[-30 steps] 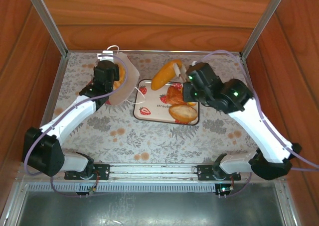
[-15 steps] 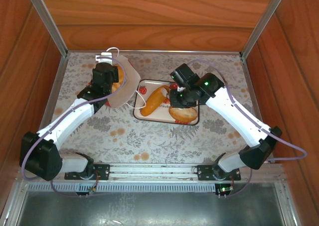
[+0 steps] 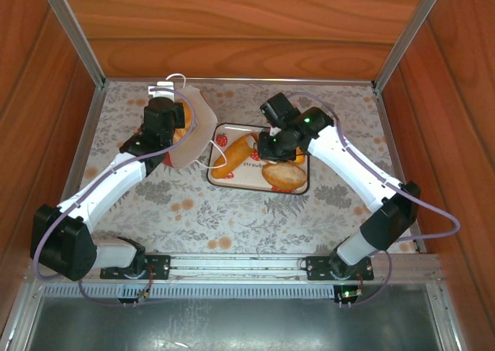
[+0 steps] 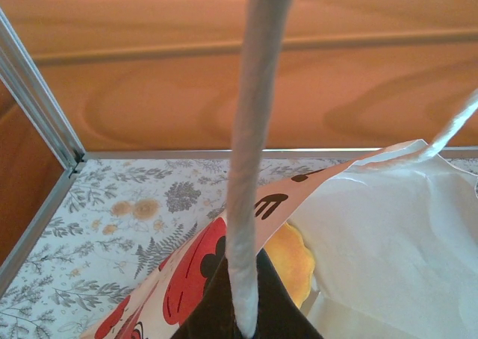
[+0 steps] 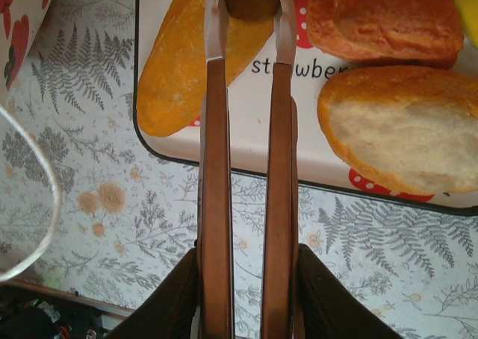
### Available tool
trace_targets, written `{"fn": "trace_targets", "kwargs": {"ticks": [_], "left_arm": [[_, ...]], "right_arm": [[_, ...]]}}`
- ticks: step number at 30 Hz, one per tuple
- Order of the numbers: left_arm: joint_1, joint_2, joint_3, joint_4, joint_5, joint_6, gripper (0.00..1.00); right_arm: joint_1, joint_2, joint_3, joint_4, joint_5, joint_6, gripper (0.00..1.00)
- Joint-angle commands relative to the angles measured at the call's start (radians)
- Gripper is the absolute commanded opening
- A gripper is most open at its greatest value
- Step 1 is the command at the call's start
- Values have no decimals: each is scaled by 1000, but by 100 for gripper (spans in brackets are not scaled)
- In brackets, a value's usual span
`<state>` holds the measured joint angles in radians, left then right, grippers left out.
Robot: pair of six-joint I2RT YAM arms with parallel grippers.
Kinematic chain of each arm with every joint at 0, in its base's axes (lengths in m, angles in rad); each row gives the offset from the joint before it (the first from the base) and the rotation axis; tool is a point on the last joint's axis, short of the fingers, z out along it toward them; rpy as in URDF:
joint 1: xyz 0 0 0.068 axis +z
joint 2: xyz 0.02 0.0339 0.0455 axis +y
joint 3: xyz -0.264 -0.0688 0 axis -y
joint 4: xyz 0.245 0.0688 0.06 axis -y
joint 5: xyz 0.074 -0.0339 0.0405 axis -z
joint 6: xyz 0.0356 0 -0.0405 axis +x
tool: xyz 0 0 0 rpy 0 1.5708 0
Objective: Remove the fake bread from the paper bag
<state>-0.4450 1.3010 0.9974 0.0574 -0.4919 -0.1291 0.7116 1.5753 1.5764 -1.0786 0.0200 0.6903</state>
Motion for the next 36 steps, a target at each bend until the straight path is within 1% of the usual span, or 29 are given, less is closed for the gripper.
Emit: {"fn": "trace_targets", "kwargs": {"ticks": [1,8,12,16,22,25,33,36], "left_arm": [[7,0,-4,4,12,-15,0],[6,7,1,4,27,-18,0],[6,15,3,4,38,-22,0],[6,21,7,4,40,-20,0],[6,18,12,4,39,-15,0],[6,16,9,4,41,-15,0],[6,-3,-6,4,36,-15,0],[6,-5,-9,4,36,-16,0]], "right_arm": [[-17,18,-10,47,-16,4,30],[-43,59,28,48,-28,-21,43],[-55,71,58,30,-23,-39,46],[-64,65,77,24,-23,-44,46],[-64,29,64,10,-36,-44,39],[-60,4,25,15,-71,-27,40],[-16,-74,-107,100,-134,60,41],[4,-74,-135,110,-144,78,37]]}}
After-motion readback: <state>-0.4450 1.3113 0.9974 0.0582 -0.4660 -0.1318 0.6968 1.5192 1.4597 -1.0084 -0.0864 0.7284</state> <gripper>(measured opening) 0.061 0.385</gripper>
